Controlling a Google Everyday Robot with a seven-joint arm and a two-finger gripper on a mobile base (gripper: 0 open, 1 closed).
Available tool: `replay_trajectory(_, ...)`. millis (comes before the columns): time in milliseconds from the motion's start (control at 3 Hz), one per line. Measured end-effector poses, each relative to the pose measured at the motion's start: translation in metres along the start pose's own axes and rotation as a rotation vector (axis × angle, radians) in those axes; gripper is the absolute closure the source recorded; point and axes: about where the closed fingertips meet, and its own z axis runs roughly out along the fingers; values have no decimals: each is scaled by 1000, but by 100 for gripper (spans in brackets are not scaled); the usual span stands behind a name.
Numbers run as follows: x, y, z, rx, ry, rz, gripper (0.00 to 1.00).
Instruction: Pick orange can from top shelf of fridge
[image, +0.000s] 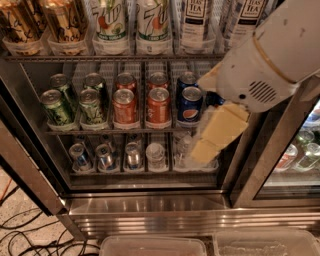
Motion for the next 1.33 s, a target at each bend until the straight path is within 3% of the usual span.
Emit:
replay_trajectory(333,-18,10,-3,-26,-56,2,0)
replay_trajectory(1000,-17,15,-6,-14,-86,-6,0)
replay_trajectory(1333,8,-1,23,25,-86,-4,0)
